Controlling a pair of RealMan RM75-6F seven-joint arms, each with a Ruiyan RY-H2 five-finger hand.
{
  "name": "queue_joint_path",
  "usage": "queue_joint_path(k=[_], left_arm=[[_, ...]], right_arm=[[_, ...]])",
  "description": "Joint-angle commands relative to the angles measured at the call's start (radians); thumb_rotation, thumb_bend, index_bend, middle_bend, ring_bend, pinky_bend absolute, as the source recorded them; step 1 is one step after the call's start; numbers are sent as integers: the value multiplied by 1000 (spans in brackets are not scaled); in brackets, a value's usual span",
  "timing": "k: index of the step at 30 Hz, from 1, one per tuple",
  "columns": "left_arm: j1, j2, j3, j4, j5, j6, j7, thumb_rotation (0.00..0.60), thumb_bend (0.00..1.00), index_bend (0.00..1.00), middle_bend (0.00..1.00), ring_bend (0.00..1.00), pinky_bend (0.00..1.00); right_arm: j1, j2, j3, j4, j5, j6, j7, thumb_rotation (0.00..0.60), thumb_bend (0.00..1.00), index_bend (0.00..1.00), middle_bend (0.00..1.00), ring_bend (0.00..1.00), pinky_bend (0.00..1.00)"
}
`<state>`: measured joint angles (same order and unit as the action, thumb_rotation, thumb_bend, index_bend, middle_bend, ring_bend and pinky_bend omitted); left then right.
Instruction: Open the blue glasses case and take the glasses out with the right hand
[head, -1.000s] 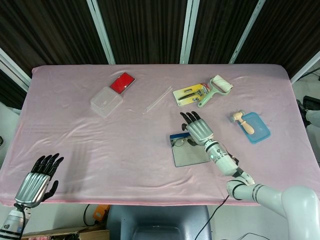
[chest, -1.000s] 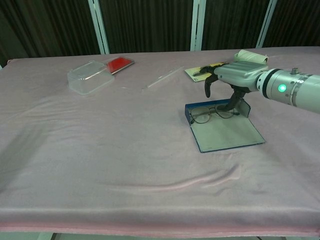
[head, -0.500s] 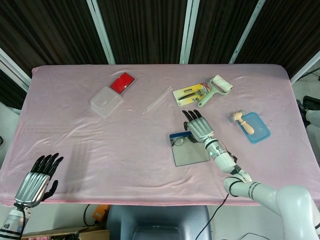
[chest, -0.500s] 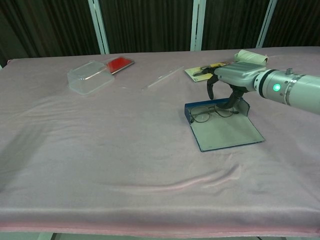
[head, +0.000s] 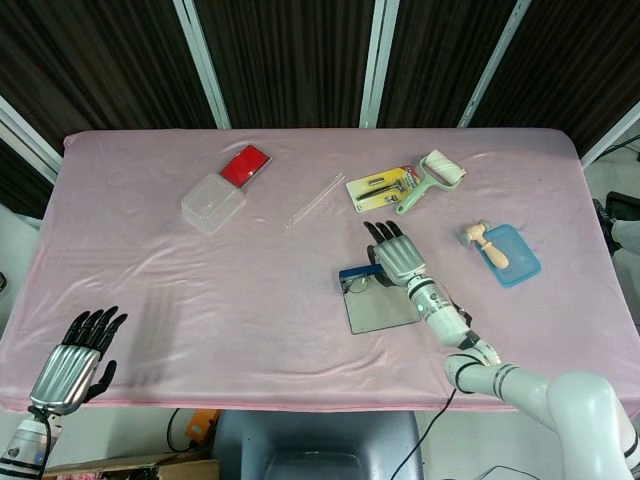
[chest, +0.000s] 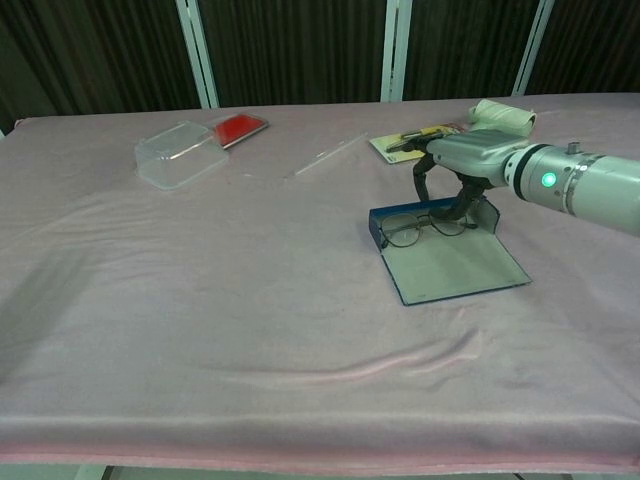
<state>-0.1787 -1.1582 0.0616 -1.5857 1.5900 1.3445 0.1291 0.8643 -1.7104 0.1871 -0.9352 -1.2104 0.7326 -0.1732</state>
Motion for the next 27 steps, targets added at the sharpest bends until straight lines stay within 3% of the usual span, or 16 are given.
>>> queue_joint_path(k=[1,12,27], left_arm=[[-1,1,1,0,2,-1,-4,600,499,0,0,0,37],[-8,13,14,-3,22,-11,-32,600,499,0,0,0,36],[-11,14,15,-5,23,-16,-32,600,499,0,0,0,36]], right_arm=[[-1,1,6,-3,4,0,12,600,504,634,71,0,0],[-21,-45,22,40,-29,100,79,600,505,664,108,20,0],[-48,-209,8,293,-167,342,307,600,504,667,113,22,0]])
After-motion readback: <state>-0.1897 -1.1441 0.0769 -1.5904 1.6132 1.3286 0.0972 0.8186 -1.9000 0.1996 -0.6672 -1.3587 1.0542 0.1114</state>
